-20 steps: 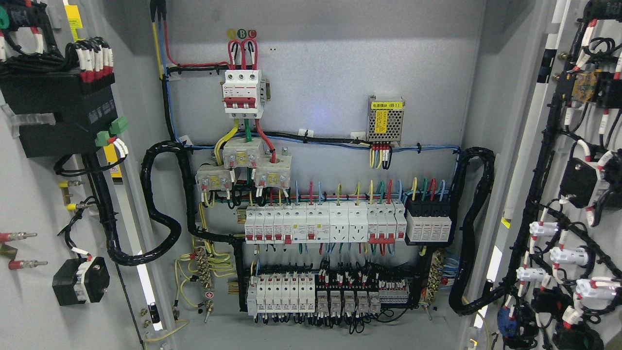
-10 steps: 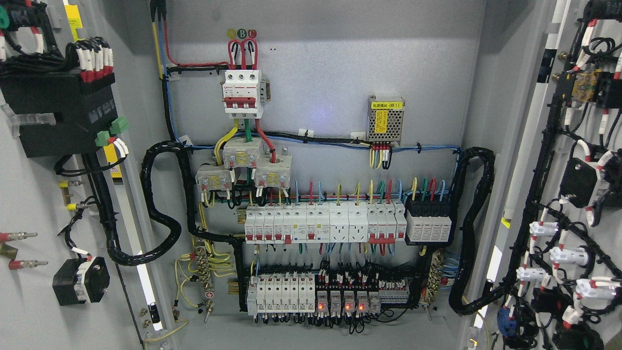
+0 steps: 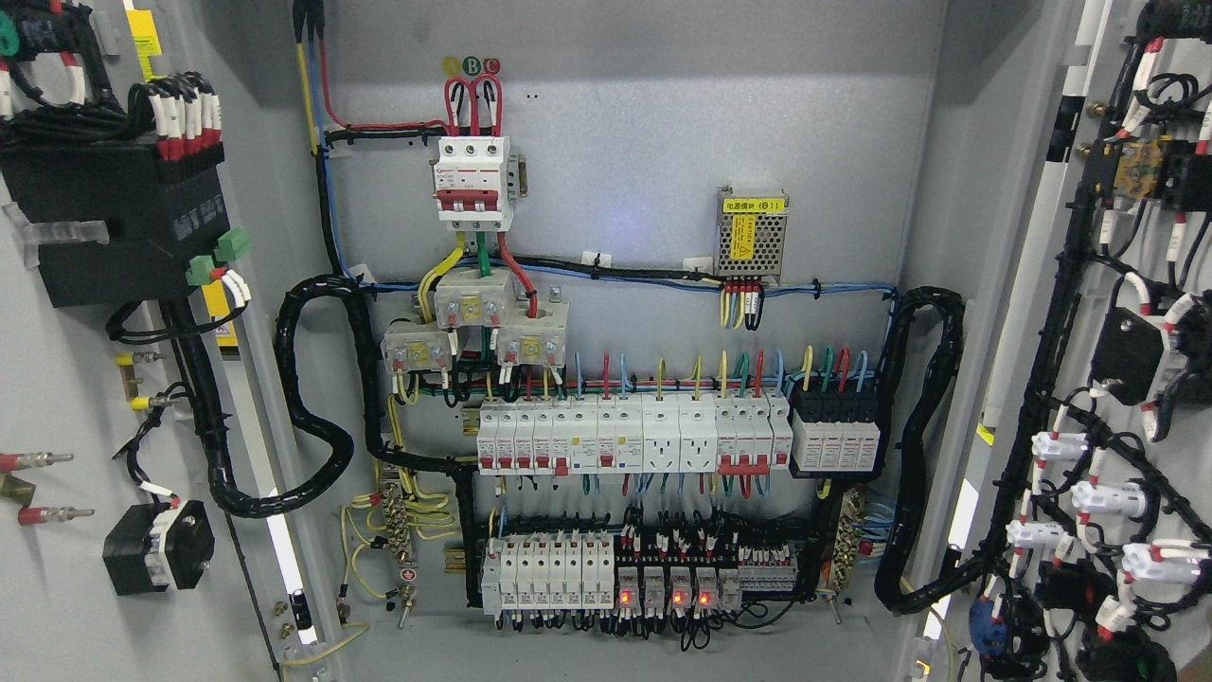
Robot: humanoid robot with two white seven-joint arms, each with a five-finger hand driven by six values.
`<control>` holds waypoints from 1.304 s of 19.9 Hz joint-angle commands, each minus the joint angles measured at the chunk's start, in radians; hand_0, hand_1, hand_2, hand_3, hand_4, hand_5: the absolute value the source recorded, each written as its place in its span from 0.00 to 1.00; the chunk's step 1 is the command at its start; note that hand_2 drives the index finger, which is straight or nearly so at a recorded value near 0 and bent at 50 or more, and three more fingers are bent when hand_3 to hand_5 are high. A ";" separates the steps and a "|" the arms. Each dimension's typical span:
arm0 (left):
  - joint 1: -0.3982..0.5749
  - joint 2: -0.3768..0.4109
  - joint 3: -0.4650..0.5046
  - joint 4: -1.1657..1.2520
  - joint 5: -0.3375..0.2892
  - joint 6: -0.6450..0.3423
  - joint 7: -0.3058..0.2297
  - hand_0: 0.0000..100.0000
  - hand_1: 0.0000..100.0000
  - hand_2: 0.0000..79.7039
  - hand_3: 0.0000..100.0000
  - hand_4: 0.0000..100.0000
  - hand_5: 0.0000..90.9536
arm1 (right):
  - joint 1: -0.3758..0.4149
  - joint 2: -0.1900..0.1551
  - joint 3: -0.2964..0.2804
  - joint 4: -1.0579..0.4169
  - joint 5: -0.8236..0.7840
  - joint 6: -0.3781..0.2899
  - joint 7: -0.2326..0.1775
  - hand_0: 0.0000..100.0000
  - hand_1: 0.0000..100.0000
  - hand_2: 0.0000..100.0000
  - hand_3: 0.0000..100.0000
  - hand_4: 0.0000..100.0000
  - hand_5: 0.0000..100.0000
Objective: Open door with both hands
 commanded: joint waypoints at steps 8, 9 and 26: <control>0.019 0.004 0.232 -0.006 0.149 0.069 -0.038 0.12 0.56 0.00 0.00 0.00 0.00 | 0.000 0.003 -0.112 -0.001 -0.093 0.005 -0.001 0.00 0.50 0.04 0.00 0.00 0.00; 0.019 0.004 0.247 -0.004 0.150 0.072 -0.041 0.12 0.56 0.00 0.00 0.00 0.00 | 0.000 0.003 -0.114 0.000 -0.095 0.004 -0.001 0.00 0.50 0.04 0.00 0.00 0.00; -0.005 0.138 0.389 0.170 0.420 0.229 -0.159 0.12 0.56 0.00 0.00 0.00 0.00 | 0.010 0.008 -0.210 0.011 -0.124 0.002 0.001 0.00 0.50 0.04 0.00 0.00 0.00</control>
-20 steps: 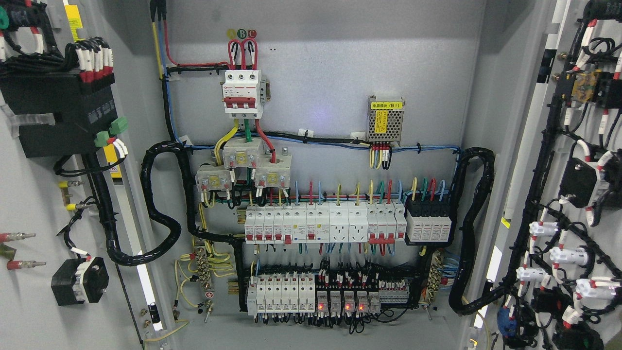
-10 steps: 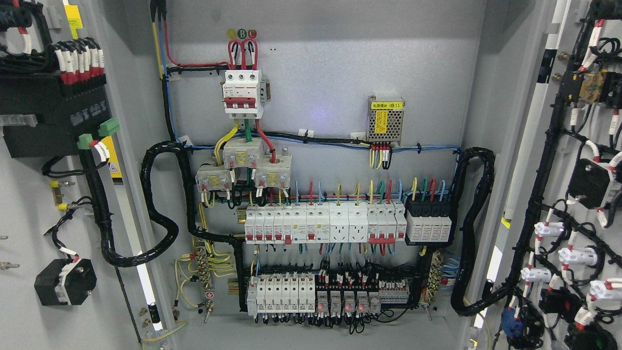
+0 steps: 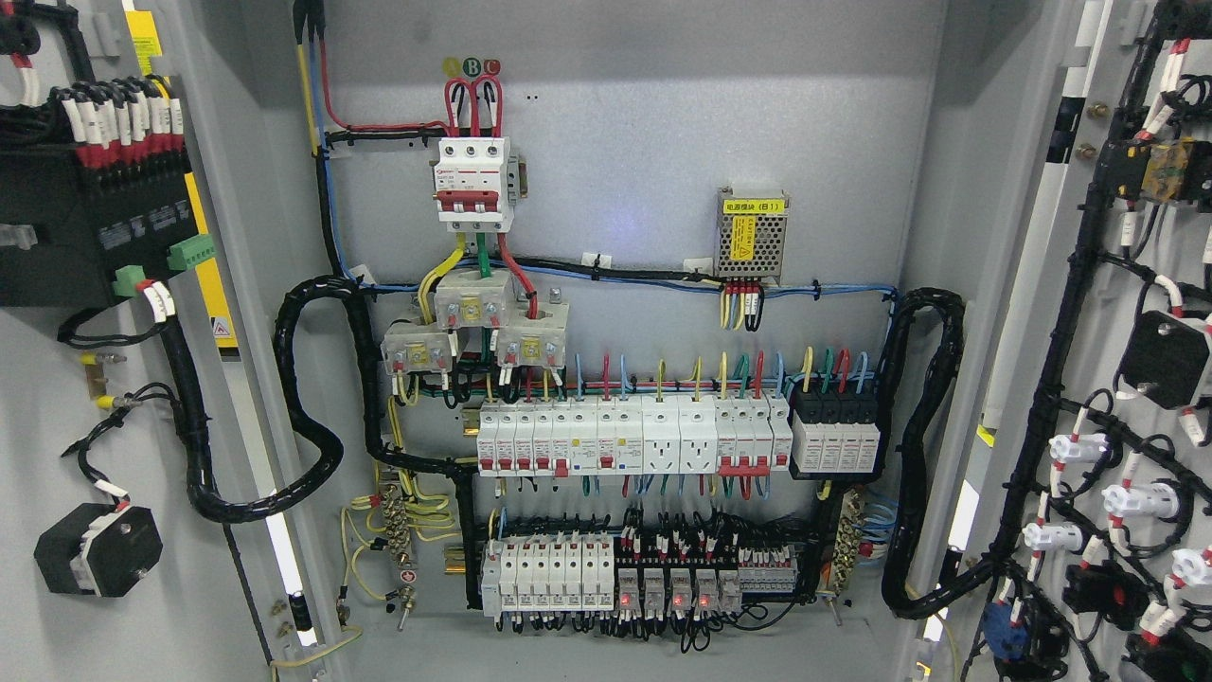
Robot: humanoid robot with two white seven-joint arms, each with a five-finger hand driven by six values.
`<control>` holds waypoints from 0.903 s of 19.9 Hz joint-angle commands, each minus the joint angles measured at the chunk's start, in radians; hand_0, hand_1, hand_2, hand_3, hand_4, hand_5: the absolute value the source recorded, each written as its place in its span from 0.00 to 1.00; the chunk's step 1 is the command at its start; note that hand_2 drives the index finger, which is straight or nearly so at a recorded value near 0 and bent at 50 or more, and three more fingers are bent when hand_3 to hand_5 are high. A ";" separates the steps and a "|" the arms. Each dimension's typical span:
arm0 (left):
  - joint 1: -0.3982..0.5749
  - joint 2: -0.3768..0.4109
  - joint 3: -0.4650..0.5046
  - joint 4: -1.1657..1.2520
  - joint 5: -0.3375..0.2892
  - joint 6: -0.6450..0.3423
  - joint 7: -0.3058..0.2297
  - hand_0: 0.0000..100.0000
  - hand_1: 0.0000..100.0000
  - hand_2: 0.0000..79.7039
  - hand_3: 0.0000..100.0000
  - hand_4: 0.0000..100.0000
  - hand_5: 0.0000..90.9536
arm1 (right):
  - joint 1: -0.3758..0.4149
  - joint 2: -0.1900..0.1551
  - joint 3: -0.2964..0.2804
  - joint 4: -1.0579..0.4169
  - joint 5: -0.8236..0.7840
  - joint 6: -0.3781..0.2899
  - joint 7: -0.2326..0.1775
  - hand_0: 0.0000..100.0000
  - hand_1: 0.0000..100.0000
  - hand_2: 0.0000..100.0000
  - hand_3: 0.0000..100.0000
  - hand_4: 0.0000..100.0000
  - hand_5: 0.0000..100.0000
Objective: Open door with both hands
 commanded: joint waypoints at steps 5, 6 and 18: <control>-0.061 0.168 0.097 0.201 0.127 0.019 -0.047 0.12 0.56 0.00 0.00 0.00 0.00 | 0.005 0.003 -0.075 0.017 -0.096 -0.002 0.004 0.00 0.50 0.04 0.00 0.00 0.00; -0.061 0.174 0.097 0.203 0.143 0.019 -0.047 0.12 0.56 0.00 0.00 0.00 0.00 | 0.010 0.003 -0.075 0.017 -0.099 -0.002 0.004 0.00 0.50 0.04 0.00 0.00 0.00; -0.093 0.210 0.099 0.283 0.177 0.019 -0.072 0.12 0.56 0.00 0.00 0.00 0.00 | 0.017 -0.006 -0.074 0.018 -0.195 -0.002 0.009 0.00 0.50 0.04 0.00 0.00 0.00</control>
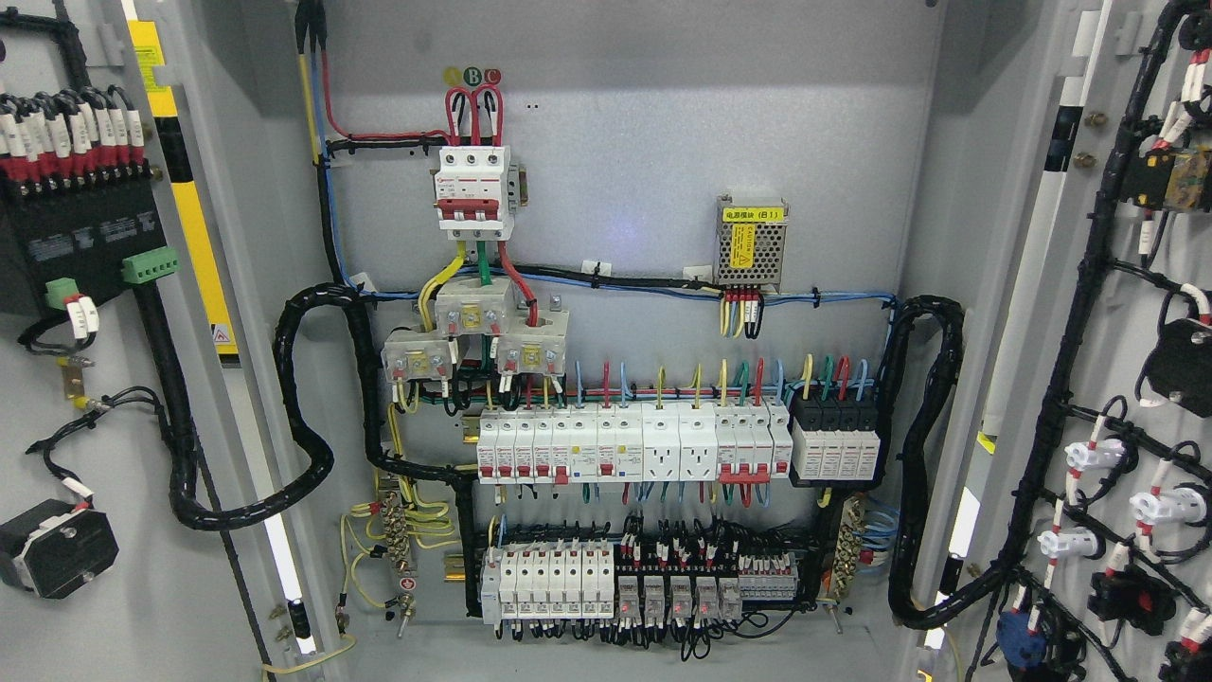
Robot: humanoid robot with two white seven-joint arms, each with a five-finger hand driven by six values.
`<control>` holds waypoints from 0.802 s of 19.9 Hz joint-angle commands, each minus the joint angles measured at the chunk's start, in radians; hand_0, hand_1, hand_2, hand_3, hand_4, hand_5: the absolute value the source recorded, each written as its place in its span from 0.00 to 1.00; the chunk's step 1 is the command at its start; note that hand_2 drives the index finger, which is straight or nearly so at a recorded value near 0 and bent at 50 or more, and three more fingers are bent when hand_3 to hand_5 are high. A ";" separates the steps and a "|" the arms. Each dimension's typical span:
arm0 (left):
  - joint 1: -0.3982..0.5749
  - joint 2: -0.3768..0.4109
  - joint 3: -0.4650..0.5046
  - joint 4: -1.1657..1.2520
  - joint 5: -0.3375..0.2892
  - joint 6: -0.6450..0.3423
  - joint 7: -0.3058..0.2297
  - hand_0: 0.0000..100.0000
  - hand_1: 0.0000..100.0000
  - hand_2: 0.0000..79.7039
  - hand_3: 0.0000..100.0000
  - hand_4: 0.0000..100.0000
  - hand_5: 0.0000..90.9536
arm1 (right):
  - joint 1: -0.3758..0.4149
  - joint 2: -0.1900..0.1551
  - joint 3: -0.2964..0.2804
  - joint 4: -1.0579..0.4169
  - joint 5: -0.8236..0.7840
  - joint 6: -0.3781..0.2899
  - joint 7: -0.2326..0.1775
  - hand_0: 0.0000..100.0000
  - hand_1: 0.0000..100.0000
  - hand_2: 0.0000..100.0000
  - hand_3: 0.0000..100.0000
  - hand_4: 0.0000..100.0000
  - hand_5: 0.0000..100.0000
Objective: Open door with both hands
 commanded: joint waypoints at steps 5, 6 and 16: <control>-0.042 0.088 0.019 0.148 0.056 0.004 -0.003 0.12 0.56 0.00 0.00 0.00 0.00 | 0.002 -0.004 -0.017 0.003 -0.038 0.000 -0.001 0.00 0.50 0.04 0.00 0.00 0.00; -0.051 0.090 0.019 0.165 0.056 0.002 -0.003 0.12 0.56 0.00 0.00 0.00 0.00 | 0.002 -0.002 -0.017 0.005 -0.043 0.000 -0.001 0.00 0.50 0.04 0.00 0.00 0.00; -0.133 0.122 0.010 0.275 0.056 0.039 -0.003 0.12 0.56 0.00 0.00 0.00 0.00 | 0.002 -0.007 -0.015 0.002 -0.086 0.001 0.001 0.00 0.50 0.04 0.00 0.00 0.00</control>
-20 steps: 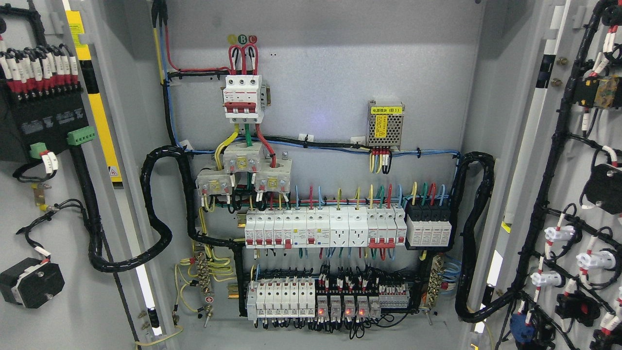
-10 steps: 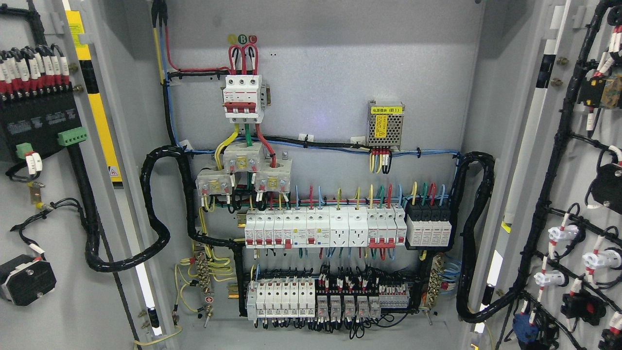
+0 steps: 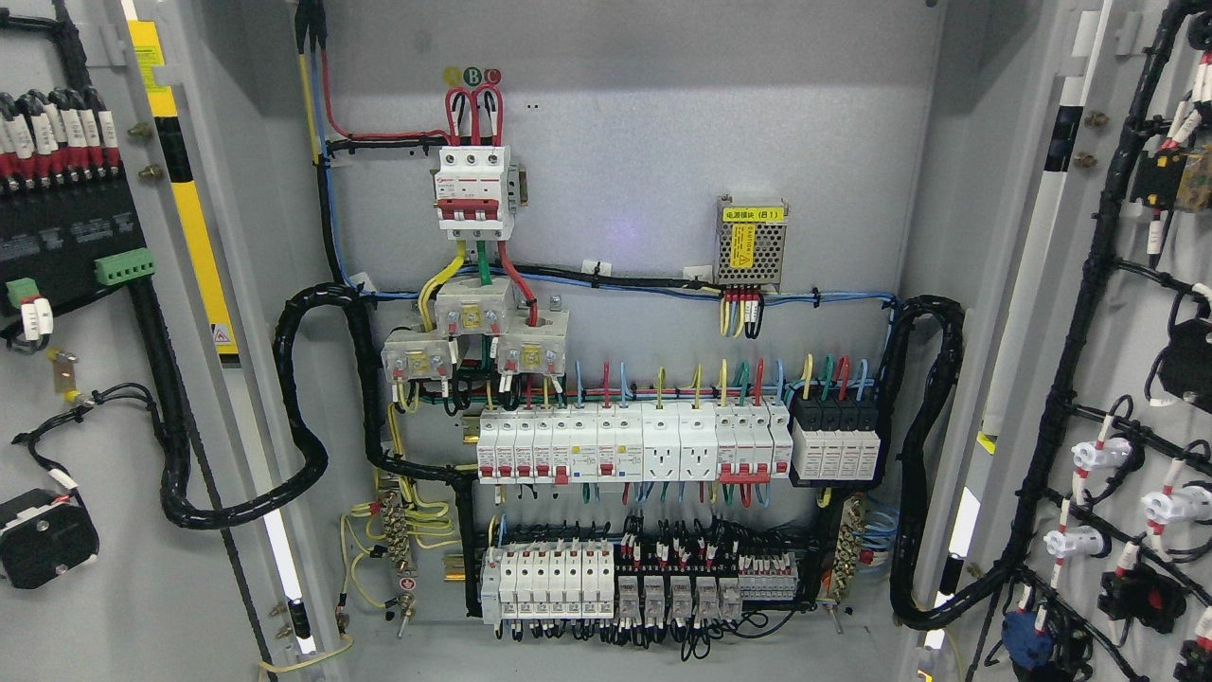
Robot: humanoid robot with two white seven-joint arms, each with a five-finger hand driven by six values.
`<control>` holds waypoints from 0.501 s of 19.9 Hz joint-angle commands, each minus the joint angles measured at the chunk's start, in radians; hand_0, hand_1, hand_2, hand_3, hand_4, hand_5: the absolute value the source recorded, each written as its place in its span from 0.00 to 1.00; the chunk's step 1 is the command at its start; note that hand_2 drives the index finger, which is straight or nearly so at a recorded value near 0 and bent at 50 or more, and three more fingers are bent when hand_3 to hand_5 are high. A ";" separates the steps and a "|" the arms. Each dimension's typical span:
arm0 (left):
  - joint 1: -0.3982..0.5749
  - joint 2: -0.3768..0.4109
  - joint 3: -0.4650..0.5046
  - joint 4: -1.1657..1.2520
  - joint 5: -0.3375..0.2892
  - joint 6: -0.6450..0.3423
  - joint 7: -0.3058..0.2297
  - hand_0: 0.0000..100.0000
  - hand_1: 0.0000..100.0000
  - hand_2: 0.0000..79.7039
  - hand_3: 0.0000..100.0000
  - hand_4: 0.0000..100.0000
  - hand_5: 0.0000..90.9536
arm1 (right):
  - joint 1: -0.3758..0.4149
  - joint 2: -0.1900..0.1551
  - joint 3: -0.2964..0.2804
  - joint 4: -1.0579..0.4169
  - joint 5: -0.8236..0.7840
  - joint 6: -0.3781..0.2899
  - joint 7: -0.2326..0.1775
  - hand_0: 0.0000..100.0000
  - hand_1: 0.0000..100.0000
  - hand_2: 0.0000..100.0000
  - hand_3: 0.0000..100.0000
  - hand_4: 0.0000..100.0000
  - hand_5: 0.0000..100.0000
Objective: Open door with both hands
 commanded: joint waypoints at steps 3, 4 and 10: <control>-0.066 0.043 -0.006 0.130 0.004 0.030 0.001 0.12 0.56 0.00 0.00 0.00 0.00 | -0.001 -0.005 0.009 -0.007 -0.012 0.000 0.000 0.00 0.50 0.04 0.00 0.00 0.00; -0.070 0.050 -0.009 0.133 0.004 0.030 0.002 0.12 0.56 0.00 0.00 0.00 0.00 | -0.001 -0.006 0.012 -0.010 -0.012 -0.002 0.000 0.00 0.50 0.04 0.00 0.00 0.00; -0.105 0.069 -0.010 0.167 0.003 0.055 0.001 0.12 0.56 0.00 0.00 0.00 0.00 | -0.001 -0.026 0.058 -0.016 -0.009 -0.008 0.003 0.00 0.50 0.04 0.00 0.00 0.00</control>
